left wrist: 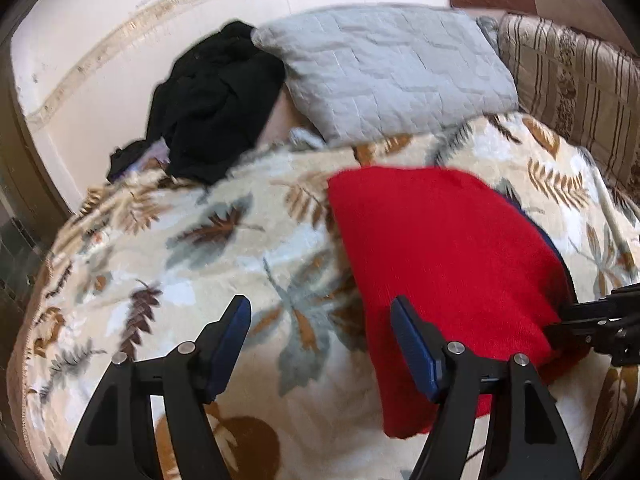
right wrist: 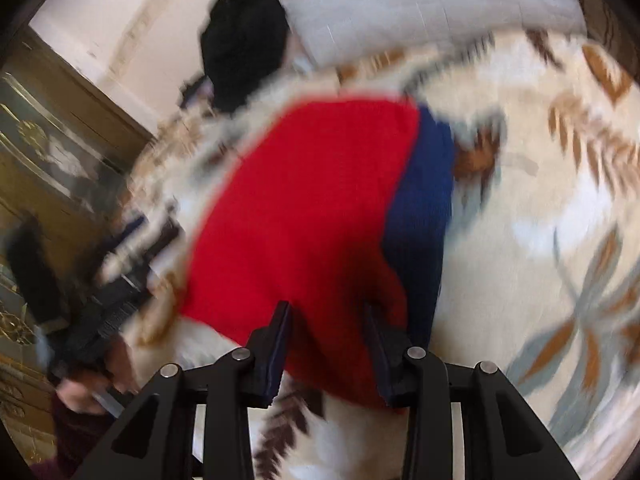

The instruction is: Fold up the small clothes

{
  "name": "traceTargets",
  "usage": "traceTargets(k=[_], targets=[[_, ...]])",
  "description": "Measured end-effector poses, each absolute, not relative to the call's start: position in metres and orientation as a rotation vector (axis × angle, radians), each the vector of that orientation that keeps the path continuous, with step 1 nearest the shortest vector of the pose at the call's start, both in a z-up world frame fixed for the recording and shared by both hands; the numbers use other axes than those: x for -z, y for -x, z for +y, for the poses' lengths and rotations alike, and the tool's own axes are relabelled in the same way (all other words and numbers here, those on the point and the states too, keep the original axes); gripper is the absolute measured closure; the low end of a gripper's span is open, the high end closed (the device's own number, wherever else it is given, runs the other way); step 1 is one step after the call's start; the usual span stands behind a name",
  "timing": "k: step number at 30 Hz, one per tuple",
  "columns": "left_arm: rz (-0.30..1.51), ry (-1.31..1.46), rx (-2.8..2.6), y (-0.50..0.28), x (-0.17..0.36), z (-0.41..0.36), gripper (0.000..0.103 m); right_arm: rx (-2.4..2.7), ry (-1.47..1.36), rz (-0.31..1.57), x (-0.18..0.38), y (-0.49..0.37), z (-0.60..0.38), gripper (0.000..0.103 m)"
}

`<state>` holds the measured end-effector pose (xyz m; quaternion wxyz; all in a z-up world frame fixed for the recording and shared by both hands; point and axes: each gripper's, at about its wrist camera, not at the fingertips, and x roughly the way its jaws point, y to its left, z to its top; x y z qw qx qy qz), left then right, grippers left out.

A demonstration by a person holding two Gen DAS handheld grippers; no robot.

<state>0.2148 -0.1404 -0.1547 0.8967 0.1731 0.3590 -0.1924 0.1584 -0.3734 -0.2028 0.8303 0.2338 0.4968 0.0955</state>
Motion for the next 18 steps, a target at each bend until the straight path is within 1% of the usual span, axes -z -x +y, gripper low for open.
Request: traceTargets(k=[2, 7, 12, 13, 14, 15, 18], targets=[[0.768, -0.360, 0.395, -0.216, 0.163, -0.141, 0.030, -0.191, -0.470, 1.044, 0.210, -0.151, -0.369, 0.062], [0.763, -0.349, 0.401, -0.210, 0.160, -0.138, 0.030, -0.213, -0.491, 1.015, 0.196, -0.143, -0.375, 0.063], [0.751, -0.303, 0.419, -0.206, 0.151, -0.135, 0.030, -0.229, -0.547, 0.873, 0.167, -0.137, -0.391, 0.063], [0.754, -0.317, 0.423, -0.206, 0.153, -0.137, 0.029, -0.231, -0.560, 0.851, 0.165, -0.138, -0.392, 0.063], [0.764, -0.338, 0.423, -0.206, 0.157, -0.140, 0.025, -0.231, -0.566, 0.849, 0.166, -0.139, -0.392, 0.063], [0.779, -0.366, 0.417, -0.207, 0.163, -0.143, 0.024, -0.229, -0.564, 0.869, 0.171, -0.143, -0.389, 0.063], [0.805, -0.393, 0.414, -0.207, 0.174, -0.148, 0.024, -0.219, -0.552, 1.067, 0.208, -0.161, -0.375, 0.062]])
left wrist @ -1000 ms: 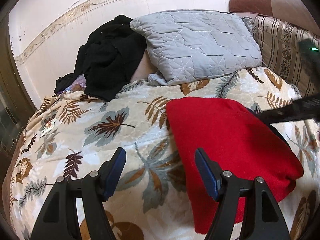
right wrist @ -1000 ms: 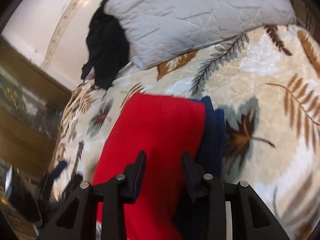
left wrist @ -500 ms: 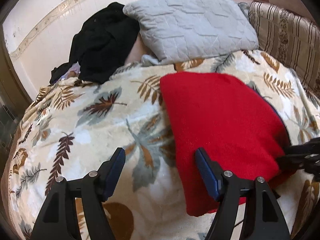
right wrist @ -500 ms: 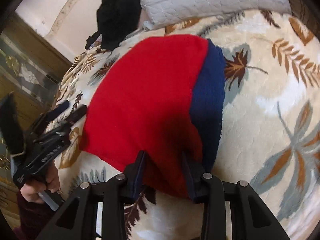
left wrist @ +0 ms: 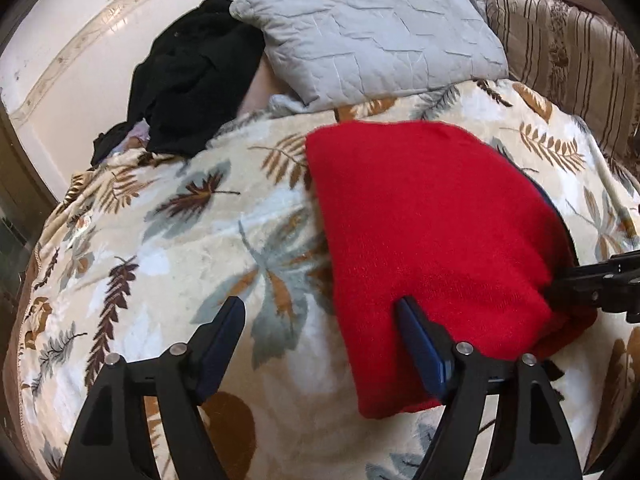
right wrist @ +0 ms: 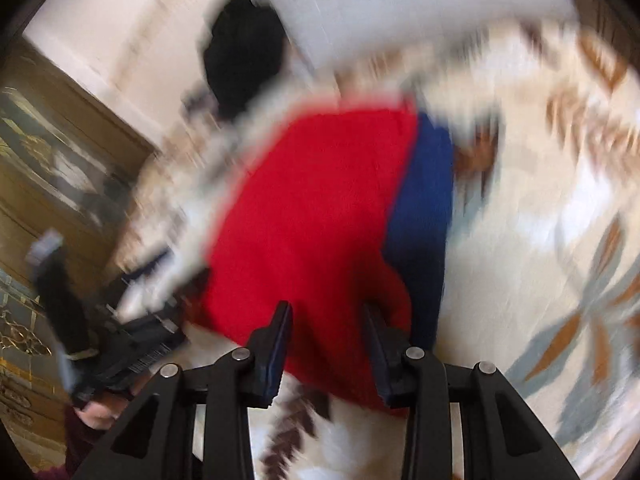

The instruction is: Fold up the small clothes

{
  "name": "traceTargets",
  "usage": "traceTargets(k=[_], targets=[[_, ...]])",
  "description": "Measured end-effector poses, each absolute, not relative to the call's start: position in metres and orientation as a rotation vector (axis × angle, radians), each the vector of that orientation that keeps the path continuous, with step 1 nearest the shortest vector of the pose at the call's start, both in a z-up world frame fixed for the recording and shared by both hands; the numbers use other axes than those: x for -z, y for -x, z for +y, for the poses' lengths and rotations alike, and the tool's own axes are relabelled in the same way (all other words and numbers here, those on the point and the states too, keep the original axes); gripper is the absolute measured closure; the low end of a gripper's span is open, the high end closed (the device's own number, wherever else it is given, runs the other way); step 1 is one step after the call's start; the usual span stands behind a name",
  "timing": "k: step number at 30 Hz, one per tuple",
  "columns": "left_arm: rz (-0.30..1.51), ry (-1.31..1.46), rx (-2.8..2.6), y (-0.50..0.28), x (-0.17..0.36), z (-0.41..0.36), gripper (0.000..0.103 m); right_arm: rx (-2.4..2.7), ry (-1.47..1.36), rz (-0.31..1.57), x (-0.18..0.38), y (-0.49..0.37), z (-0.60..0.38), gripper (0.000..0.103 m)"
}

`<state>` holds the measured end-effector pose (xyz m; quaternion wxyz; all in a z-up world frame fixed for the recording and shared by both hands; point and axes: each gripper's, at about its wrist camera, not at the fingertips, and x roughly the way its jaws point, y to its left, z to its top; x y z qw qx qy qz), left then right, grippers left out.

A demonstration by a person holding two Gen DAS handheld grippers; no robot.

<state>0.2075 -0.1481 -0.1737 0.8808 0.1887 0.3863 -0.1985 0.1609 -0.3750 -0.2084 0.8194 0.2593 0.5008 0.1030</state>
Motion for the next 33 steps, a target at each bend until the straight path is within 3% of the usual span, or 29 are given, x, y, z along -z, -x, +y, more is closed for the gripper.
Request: traceTargets(k=[12, 15, 33], targets=[[0.762, -0.362, 0.425, -0.202, 0.159, -0.146, 0.024, -0.227, -0.614, 0.937, 0.184, -0.151, -0.398, 0.062], [0.747, -0.355, 0.426, -0.200, 0.154, -0.145, 0.024, -0.199, -0.666, 0.880, 0.179, -0.144, -0.409, 0.045], [0.732, -0.333, 0.414, -0.200, 0.145, -0.143, 0.024, -0.176, -0.715, 0.809, 0.171, -0.139, -0.421, 0.045]])
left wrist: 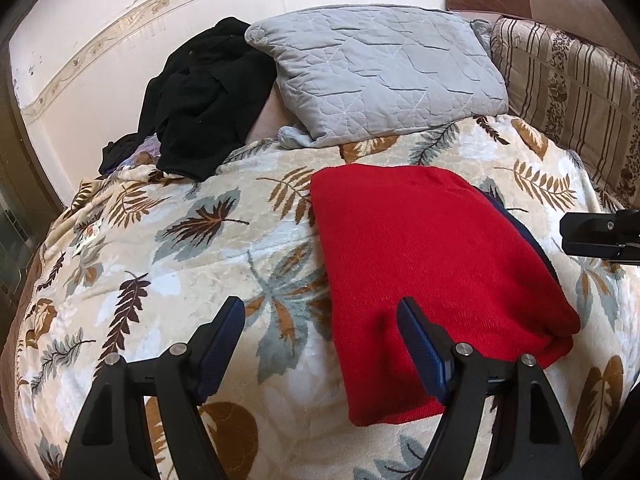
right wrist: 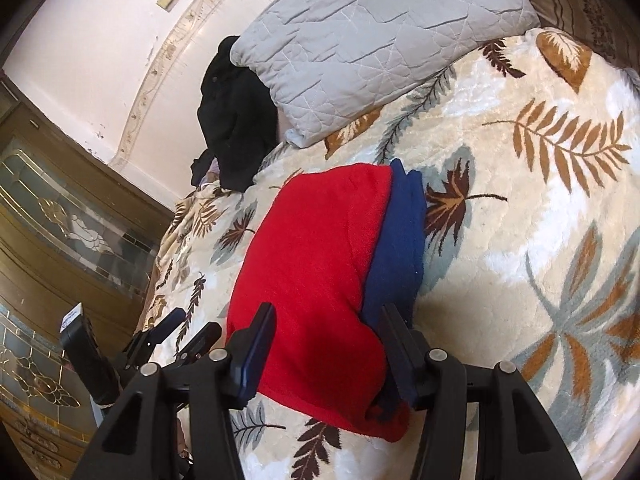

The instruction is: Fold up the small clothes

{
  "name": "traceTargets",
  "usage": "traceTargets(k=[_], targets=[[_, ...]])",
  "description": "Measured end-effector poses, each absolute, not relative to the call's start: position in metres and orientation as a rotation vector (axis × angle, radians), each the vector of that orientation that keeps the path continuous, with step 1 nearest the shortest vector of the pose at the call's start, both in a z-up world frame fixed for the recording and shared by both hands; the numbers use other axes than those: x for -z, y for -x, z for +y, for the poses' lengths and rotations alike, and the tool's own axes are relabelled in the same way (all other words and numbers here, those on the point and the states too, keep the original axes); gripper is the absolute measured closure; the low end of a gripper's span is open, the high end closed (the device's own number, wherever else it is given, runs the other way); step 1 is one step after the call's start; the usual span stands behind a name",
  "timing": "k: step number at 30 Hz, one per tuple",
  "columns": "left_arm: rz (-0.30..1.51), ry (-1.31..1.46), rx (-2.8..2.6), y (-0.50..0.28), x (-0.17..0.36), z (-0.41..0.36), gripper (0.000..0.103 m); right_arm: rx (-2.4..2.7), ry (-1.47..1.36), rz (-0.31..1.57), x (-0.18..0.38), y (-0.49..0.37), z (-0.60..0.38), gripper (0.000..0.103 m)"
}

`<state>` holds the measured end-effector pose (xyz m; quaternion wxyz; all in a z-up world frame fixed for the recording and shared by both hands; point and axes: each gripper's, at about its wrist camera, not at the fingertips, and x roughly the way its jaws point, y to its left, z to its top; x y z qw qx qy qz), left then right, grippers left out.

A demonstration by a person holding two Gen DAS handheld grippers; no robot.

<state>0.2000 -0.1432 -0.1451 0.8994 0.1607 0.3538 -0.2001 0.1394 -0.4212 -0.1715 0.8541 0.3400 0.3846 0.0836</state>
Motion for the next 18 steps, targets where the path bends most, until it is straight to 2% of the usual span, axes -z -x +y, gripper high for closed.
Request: traceTargets(k=[18], targets=[[0.766, -0.331, 0.378, -0.205, 0.149, -0.141, 0.024, -0.218, -0.682, 0.816, 0.174, -0.147, -0.405, 0.045]])
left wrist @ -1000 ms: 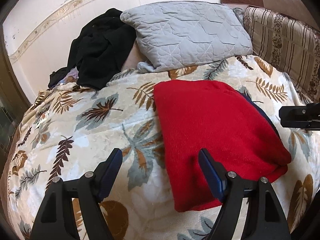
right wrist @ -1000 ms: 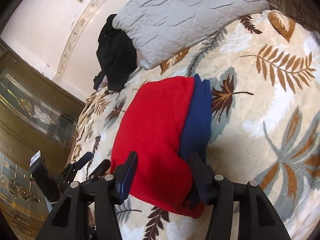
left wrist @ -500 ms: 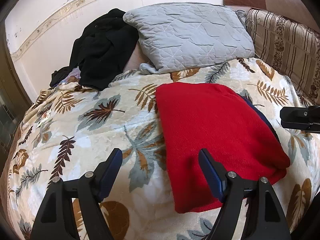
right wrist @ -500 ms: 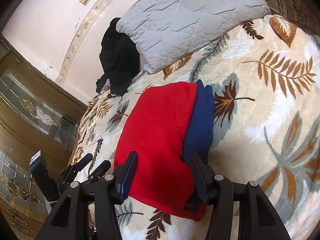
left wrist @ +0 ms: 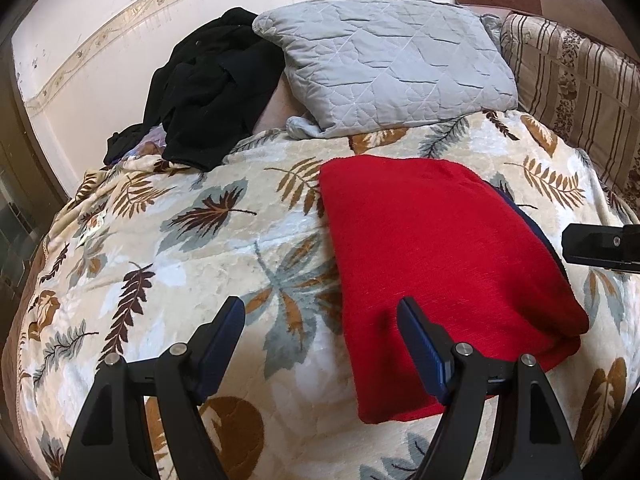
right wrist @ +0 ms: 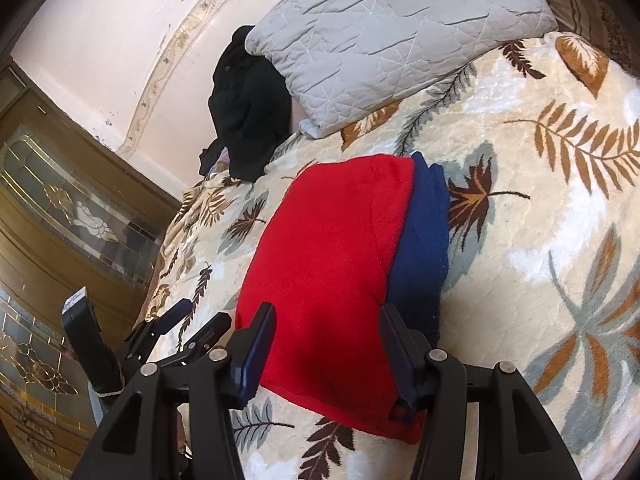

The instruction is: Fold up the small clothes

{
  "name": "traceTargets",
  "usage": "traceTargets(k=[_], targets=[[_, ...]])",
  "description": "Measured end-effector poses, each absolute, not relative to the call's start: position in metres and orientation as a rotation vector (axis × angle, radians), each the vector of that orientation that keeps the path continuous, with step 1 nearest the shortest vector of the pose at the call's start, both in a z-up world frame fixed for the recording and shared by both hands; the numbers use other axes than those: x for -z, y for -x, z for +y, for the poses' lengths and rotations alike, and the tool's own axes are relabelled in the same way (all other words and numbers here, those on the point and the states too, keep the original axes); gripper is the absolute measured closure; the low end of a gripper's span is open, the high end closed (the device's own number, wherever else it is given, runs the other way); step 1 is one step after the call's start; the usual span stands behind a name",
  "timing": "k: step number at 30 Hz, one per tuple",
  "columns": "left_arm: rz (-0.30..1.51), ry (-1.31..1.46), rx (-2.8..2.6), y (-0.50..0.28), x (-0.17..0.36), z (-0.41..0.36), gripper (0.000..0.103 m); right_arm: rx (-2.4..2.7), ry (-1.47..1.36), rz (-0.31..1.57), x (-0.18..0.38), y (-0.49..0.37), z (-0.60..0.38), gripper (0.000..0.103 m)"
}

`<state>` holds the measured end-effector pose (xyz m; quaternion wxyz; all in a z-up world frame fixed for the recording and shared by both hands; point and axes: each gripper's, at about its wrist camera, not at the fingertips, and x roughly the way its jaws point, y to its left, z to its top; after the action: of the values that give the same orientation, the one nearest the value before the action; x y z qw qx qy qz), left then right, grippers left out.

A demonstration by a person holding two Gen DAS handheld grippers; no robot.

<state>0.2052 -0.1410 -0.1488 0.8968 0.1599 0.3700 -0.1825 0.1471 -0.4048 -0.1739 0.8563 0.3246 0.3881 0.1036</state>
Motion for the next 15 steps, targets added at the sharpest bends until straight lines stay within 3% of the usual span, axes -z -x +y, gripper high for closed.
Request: traceTargets(k=[15], targets=[[0.801, -0.349, 0.364, -0.210, 0.157, -0.144, 0.024, -0.202, -0.666, 0.918, 0.198, -0.158, -0.398, 0.045]])
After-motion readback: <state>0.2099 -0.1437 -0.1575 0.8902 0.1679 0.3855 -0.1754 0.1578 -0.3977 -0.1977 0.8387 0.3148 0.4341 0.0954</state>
